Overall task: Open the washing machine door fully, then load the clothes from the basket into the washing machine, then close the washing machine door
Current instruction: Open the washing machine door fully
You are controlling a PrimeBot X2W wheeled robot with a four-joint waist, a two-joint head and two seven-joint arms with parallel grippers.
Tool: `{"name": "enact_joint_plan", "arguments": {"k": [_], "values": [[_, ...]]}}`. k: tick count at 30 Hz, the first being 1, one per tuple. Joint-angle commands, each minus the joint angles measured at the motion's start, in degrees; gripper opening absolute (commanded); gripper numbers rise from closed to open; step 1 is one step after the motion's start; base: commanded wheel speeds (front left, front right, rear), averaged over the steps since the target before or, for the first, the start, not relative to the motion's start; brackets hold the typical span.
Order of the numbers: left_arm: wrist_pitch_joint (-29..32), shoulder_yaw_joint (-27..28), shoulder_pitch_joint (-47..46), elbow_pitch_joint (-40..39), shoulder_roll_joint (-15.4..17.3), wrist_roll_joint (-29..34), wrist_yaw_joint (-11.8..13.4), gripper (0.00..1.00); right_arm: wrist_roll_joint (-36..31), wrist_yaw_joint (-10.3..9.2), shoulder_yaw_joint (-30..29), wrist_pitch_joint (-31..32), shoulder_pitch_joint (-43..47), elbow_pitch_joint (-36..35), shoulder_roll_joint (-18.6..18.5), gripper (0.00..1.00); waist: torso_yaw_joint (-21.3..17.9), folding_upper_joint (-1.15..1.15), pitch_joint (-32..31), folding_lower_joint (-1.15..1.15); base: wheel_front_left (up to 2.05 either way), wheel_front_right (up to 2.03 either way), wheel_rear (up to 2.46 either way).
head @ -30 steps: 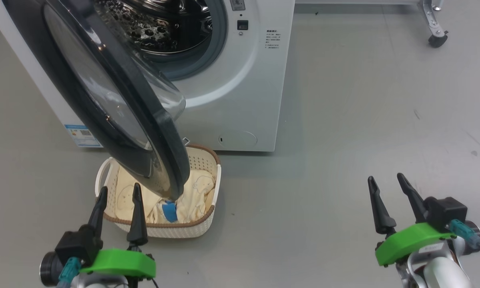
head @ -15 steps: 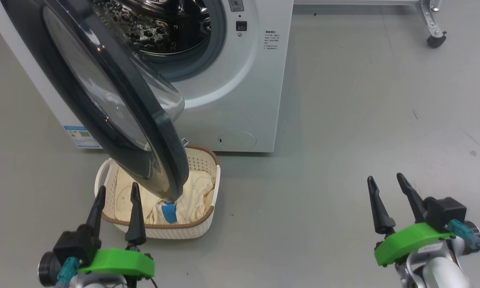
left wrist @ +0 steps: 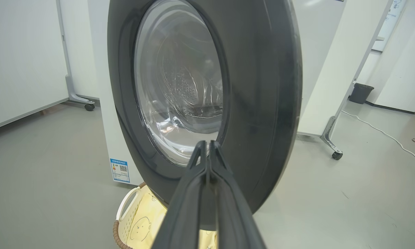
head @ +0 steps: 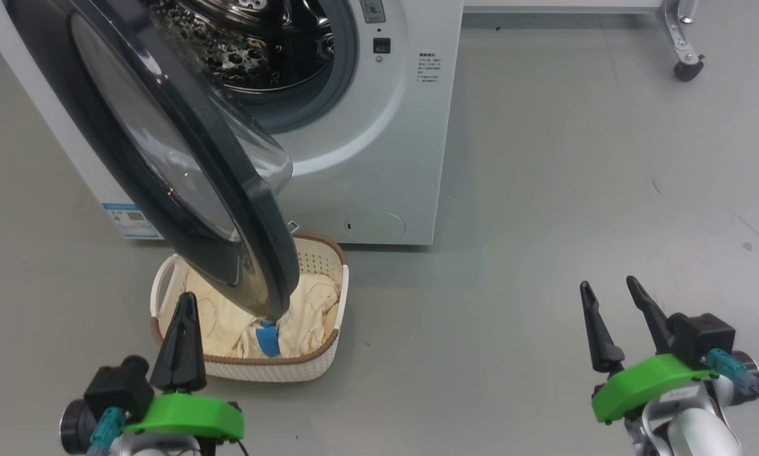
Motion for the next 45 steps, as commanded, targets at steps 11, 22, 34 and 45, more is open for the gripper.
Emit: {"name": "enact_joint_plan", "arguments": {"k": [11, 22, 34, 45], "values": [[-0.39, 3.33, -2.67, -2.31, 0.84, -0.78, -0.82, 0.00, -0.77, 0.00, 1.44, -0.56, -2.72, -0.87, 0.06, 1.00, -0.06, 0.00, -0.23, 0.00, 0.00, 0.00, 0.00], [-0.39, 8.04, -8.09, -5.91, 0.84, -0.53, -2.69, 0.00, -0.95, 0.00, 1.43, -0.56, -3.19, -0.59, 0.46, 1.00, -0.64, 0.00, -0.33, 0.00, 0.00, 0.00, 0.00], [-0.39, 9.41, -18.47, -10.50, 0.84, 0.43, -4.87, 0.00, -0.94, 0.00, 0.88, -0.56, -3.57, -0.54, 0.99, 1.00, -1.63, 0.00, -0.56, 0.00, 0.00, 0.00, 0.00], [-0.39, 0.00, -22.69, -9.58, 0.84, -1.92, -3.98, 0.00, -0.90, 0.00, 0.53, -0.56, -3.35, -0.63, 1.39, 1.00, -2.95, 0.00, -1.05, 0.00, 0.00, 0.00, 0.00]]}}
